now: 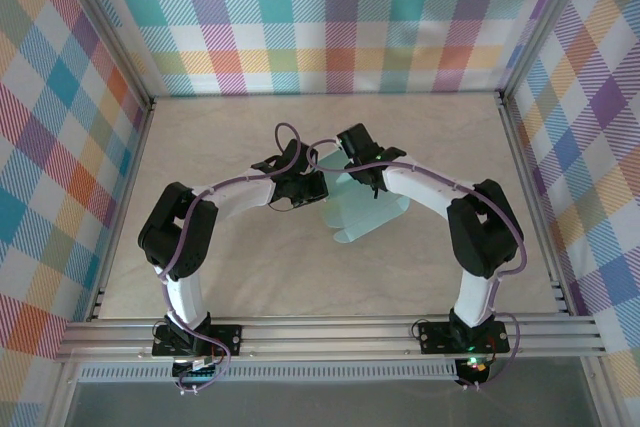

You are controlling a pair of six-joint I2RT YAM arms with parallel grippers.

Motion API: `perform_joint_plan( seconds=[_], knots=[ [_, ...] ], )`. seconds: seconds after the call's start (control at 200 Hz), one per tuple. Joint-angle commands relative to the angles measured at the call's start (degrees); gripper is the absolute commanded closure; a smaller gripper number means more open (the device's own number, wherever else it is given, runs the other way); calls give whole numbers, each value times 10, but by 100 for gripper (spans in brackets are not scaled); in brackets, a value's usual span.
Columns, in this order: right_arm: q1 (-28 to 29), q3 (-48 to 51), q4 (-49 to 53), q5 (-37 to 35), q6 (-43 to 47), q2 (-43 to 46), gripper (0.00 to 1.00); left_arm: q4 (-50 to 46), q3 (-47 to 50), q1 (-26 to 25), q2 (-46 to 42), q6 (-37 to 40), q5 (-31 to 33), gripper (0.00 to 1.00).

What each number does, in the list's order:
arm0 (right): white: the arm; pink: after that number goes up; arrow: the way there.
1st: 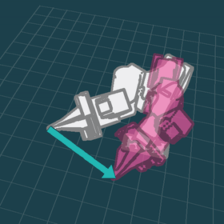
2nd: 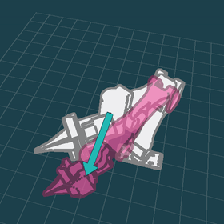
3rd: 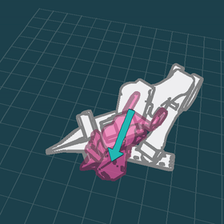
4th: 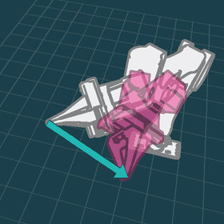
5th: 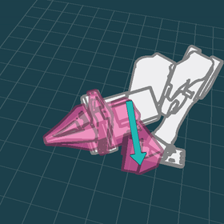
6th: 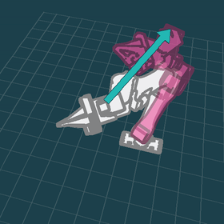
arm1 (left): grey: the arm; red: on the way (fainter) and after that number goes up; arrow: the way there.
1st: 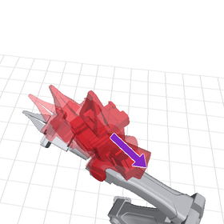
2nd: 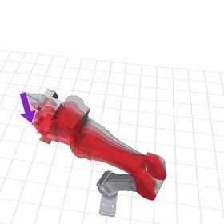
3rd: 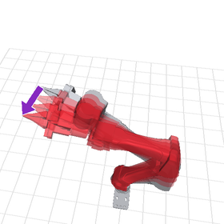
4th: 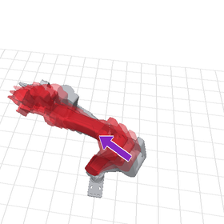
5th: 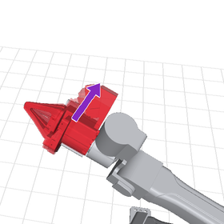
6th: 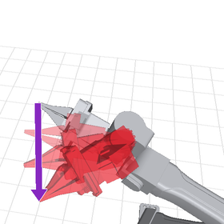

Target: Fold the paper box

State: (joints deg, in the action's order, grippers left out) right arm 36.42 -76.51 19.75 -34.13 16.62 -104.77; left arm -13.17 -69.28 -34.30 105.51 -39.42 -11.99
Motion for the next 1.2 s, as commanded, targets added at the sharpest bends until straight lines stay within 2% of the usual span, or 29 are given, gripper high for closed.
perform_joint_plan(
  seconds=[0.0,0.12,0.3,0.52,0.68,0.755,0.98,1.195],
  knots=[
    [8,-7,-5,3,15,-17,79,46,-19,-6,-9,13,-33,100],
    [8,-7,-8,-7,26,-23,85,46,-19,-6,-9,13,-32,100],
    [13,0,-27,-61,54,-32,100,46,-17,-6,-11,13,-31,100],
    [20,18,-85,-169,83,-46,100,47,-17,-6,-9,13,-32,100],
    [20,25,-108,-201,113,-62,100,46,-16,-6,-12,13,-31,100],
    [19,34,-149,-226,137,-80,100,52,-14,-6,-13,9,-36,100],
    [18,32,-144,-235,81,-115,100,98,-6,-6,-6,-24,-89,100],
    [19,35,-94,-186,5,-59,100,59,-17,-6,9,-6,-51,100]
  ],
)
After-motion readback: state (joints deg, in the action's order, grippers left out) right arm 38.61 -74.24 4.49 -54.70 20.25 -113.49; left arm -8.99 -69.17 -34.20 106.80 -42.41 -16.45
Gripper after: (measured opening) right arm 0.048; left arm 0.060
